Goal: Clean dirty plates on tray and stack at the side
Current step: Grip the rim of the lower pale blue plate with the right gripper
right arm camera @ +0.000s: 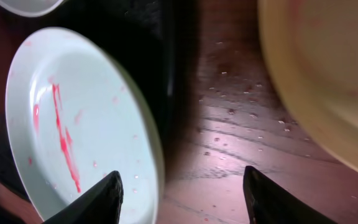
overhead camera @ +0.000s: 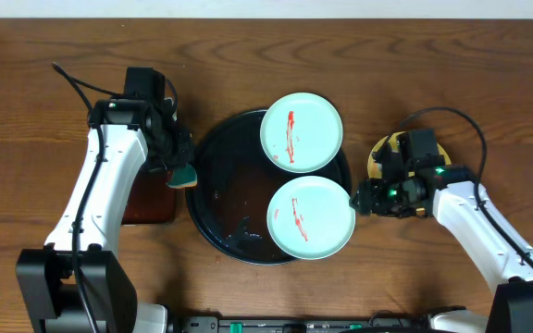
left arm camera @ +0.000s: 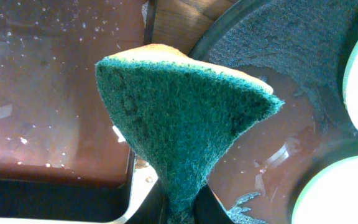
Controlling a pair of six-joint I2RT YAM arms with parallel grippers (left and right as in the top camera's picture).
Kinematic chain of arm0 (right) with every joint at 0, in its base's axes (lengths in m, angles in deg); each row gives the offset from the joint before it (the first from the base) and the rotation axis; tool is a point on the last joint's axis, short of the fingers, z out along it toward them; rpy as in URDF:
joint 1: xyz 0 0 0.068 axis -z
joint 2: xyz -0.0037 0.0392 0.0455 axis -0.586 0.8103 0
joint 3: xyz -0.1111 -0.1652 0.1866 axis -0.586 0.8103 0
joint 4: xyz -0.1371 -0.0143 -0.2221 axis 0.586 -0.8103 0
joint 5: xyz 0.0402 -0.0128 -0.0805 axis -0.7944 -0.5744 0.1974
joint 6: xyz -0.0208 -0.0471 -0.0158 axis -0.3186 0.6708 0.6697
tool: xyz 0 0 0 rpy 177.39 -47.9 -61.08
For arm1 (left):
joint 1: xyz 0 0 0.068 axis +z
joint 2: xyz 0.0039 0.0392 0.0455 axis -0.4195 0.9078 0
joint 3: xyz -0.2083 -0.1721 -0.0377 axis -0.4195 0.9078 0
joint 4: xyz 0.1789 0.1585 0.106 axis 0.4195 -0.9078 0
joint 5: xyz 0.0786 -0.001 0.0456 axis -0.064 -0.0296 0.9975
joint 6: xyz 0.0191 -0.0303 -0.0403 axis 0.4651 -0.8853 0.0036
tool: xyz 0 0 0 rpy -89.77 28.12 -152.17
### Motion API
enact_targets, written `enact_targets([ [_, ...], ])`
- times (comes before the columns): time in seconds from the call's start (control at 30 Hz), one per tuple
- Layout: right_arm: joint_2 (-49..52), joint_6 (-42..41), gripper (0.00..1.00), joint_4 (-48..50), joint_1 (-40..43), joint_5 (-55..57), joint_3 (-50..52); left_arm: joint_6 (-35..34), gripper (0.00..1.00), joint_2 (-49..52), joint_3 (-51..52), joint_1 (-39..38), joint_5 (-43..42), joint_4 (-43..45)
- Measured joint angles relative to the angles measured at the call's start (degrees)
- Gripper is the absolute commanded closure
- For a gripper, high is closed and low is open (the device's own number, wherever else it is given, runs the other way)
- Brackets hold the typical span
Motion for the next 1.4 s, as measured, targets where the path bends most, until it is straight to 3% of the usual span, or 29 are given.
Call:
enact_targets([
  [0.3, 0.2, -1.3, 0.51, 1.9, -5.0, 2.0, 0.0, 0.0, 0.93, 0.0, 0.0, 0.0, 0.0, 0.0],
  [0.57, 4.9, -3.1, 0.77, 2.0, -5.2, 2.8, 0.0, 0.0, 0.92, 0.0, 0.0, 0.0, 0.0, 0.0],
  [0.73, 4.9, -4.3, 0.99, 2.1, -5.2, 2.5, 0.0, 0.0, 0.92, 0.0, 0.0, 0.0, 0.0, 0.0],
  [0.93, 4.9, -4.4, 0.99, 2.7, -6.5, 0.2, -0.1, 0.0, 0.93, 0.0, 0.0, 0.0, -0.3, 0.0],
  [1.1, 4.9, -5.4, 0.98, 4.7, -12.4, -1.3, -1.9, 0.0, 0.92, 0.0, 0.0, 0.0, -0.5, 0.0],
  [1.4, 5.4, -20.7, 0.99, 16.5, -22.2, 6.3, -3.5, 0.0, 0.93, 0.0, 0.0, 0.0, -0.7, 0.0],
])
